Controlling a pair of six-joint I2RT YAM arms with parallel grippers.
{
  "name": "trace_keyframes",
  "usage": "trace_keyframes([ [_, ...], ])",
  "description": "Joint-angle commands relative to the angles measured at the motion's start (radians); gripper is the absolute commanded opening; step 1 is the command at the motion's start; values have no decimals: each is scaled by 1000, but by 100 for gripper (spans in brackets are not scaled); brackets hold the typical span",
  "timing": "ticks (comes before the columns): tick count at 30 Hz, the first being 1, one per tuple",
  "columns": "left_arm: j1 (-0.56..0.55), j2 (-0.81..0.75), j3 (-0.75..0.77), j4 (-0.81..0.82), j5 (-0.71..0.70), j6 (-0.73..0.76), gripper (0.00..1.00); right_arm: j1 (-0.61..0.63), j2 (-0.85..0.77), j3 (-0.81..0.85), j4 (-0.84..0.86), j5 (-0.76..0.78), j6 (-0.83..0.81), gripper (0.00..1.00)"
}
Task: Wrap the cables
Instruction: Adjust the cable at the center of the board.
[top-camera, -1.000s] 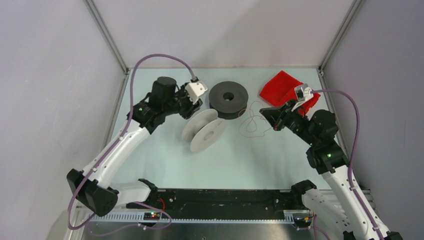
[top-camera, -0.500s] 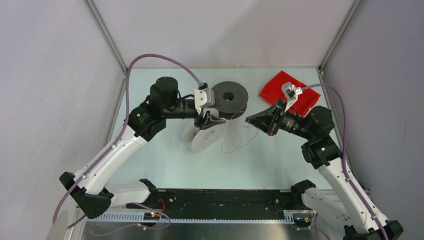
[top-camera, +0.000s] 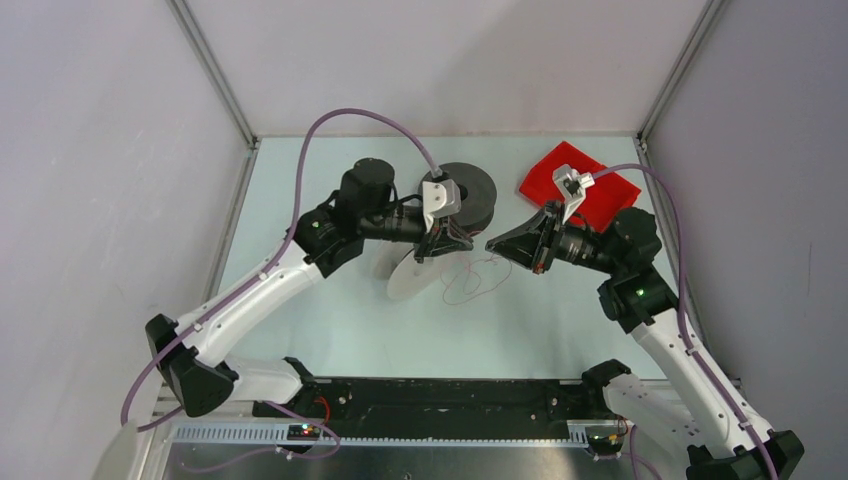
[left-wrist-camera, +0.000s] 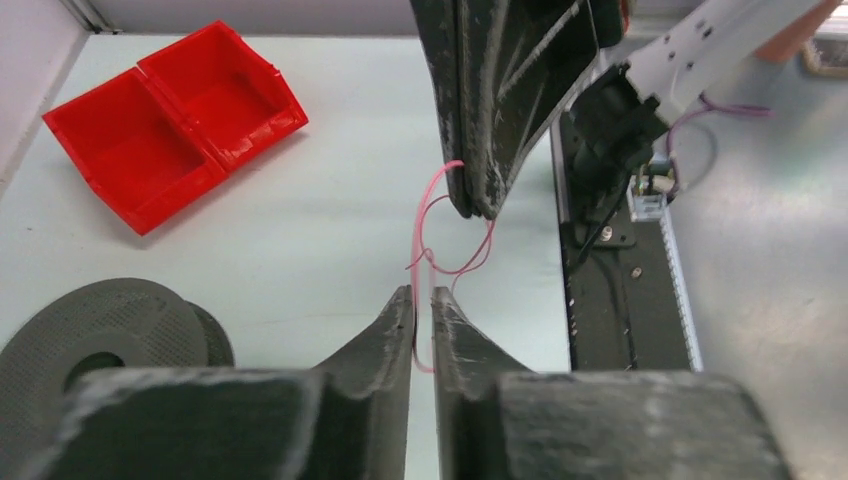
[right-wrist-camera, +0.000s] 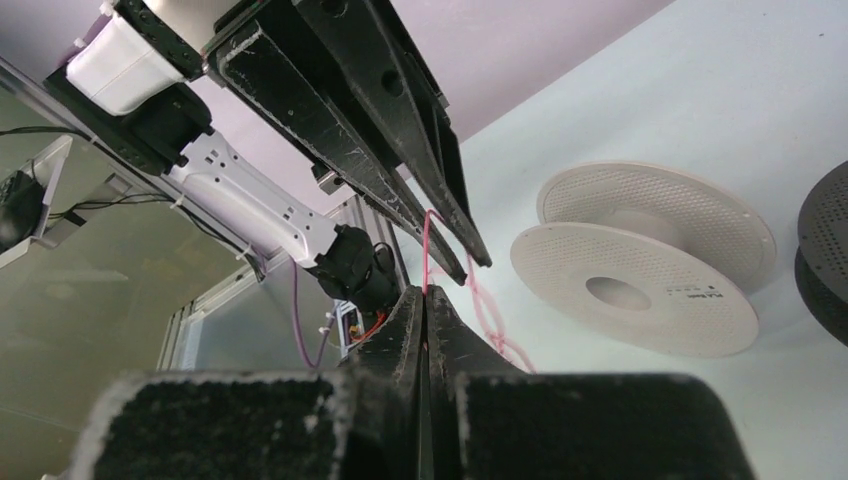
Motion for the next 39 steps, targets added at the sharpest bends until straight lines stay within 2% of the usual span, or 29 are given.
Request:
trace_keyframes([
  [1,-12,0,-4,43,-12,-105,6,7,-7,41,-15,52,-32,3],
  [2,-11,-1,-3,44,-30,-125,1,10,-11,41,-35,102,-51,6],
  [7,-12,16,30,55,-123,-347,0,82,-25,41,-114,359,-164,33],
  [9,-16,14,30,59,-122,-369,0,138,-18,41,-128,510,-215,37],
  [14,-27,-14,6,87,-146,-394,0,267,31,33,-120,720,-294,39],
  [16,-28,-27,-4,98,-148,-418,0,287,53,9,-67,812,-315,39],
  [19,-29,-66,-25,111,-158,-452,0,284,80,-42,47,1005,-359,36],
  [21,-29,-89,-49,121,-172,-478,0,256,92,-63,100,1067,-380,36],
  [26,-29,-142,-104,128,-194,-508,0,162,140,-77,180,1120,-380,35],
  [35,-28,-232,-129,130,-268,-516,0,-15,180,-77,154,1153,-301,35],
  [37,-27,-241,-128,130,-288,-518,0,-56,173,-77,145,1103,-272,35],
  [39,-27,-246,-125,130,-326,-524,0,-78,147,-78,135,986,-264,36],
])
